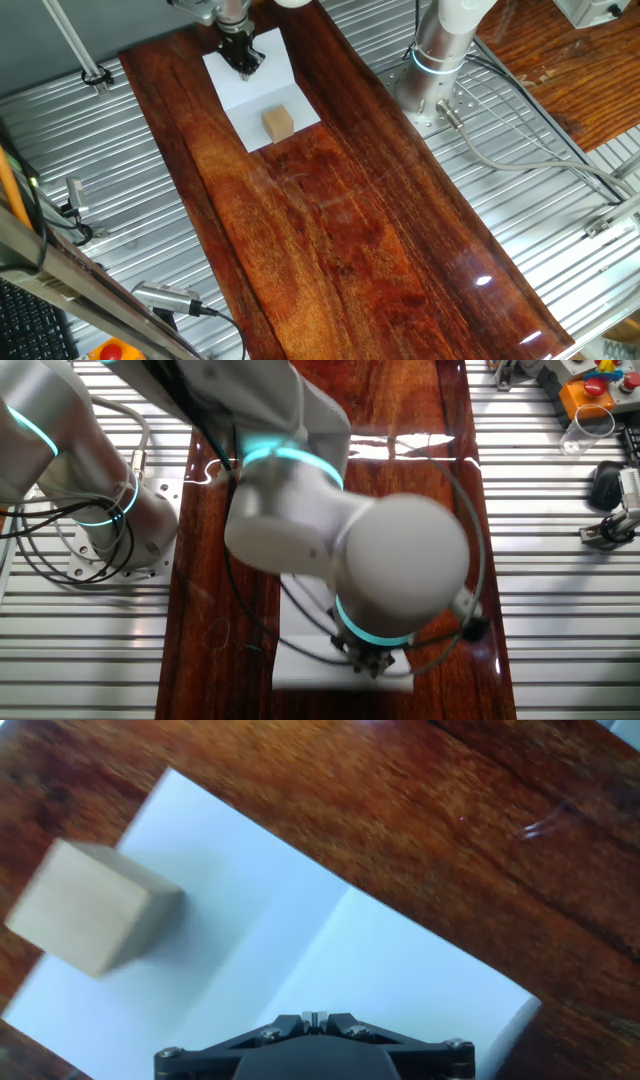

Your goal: Unfold a piece of paper

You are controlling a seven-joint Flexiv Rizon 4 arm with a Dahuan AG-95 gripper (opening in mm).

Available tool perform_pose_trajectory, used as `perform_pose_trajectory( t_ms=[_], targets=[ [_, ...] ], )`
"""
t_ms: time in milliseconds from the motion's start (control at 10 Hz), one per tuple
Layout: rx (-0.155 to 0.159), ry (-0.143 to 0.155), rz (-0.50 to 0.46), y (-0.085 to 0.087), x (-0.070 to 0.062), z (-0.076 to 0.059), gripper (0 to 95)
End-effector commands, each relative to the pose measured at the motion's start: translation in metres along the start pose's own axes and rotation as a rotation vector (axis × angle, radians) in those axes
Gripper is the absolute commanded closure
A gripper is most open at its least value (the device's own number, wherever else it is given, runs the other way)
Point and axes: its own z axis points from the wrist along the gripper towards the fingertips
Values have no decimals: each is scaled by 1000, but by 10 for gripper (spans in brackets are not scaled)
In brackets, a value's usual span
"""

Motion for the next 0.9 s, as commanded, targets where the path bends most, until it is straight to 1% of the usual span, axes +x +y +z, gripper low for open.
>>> perform_pose_trajectory(
  t_ms=[100, 300, 400, 900],
  targets=[
    [4, -1, 0, -2, 3, 7, 950],
    [7, -6, 5, -2, 5, 16, 950],
    [8, -8, 4, -2, 5, 18, 950],
    [11, -6, 0, -2, 5, 19, 950]
  ],
)
